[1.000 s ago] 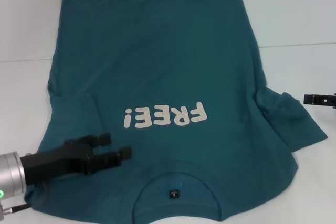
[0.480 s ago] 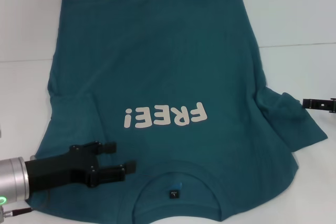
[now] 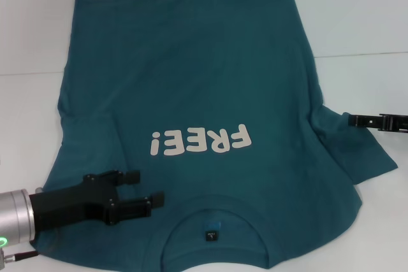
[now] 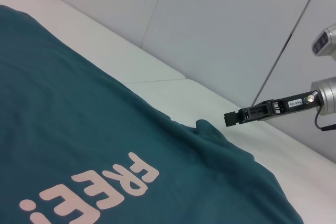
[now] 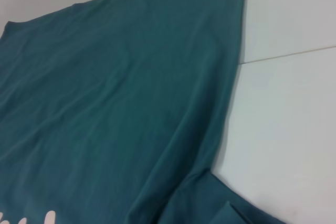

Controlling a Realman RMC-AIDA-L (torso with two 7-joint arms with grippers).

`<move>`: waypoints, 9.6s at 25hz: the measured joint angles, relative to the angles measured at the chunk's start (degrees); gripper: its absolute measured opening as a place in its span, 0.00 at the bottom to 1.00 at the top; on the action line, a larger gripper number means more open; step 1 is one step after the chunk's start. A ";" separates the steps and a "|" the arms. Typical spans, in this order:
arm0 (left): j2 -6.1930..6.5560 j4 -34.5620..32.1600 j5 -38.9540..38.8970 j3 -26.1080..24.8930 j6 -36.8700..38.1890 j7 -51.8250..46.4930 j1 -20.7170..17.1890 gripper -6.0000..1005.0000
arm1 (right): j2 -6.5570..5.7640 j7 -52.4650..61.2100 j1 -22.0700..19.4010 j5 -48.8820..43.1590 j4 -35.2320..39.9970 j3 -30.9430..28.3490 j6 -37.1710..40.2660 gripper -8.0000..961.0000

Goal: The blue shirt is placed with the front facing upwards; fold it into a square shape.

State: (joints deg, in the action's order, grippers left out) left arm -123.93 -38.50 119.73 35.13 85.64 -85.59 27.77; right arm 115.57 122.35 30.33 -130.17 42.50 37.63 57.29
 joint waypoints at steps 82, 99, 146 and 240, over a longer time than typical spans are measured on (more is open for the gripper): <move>0.00 0.18 -0.20 -0.15 0.14 -1.18 0.09 0.89 | 0.70 -3.52 2.23 0.44 -5.93 2.35 -5.06 0.36; 0.00 -0.09 -0.20 -0.25 0.14 -1.96 0.09 0.89 | 0.81 -3.55 -0.86 0.68 -2.82 -3.03 -4.80 0.03; 0.00 0.01 -0.20 -0.24 0.67 -2.55 0.56 0.89 | -0.28 -5.72 2.13 1.56 -0.13 -6.27 0.96 0.03; 0.00 0.88 -0.57 0.02 -0.05 -2.13 0.00 0.89 | 3.48 -2.66 -0.97 2.00 -1.60 -5.85 9.55 0.68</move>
State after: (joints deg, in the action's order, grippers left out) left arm -123.93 -37.62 119.15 35.15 85.60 -87.73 27.78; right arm 119.05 119.69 29.36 -128.17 40.90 31.78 66.84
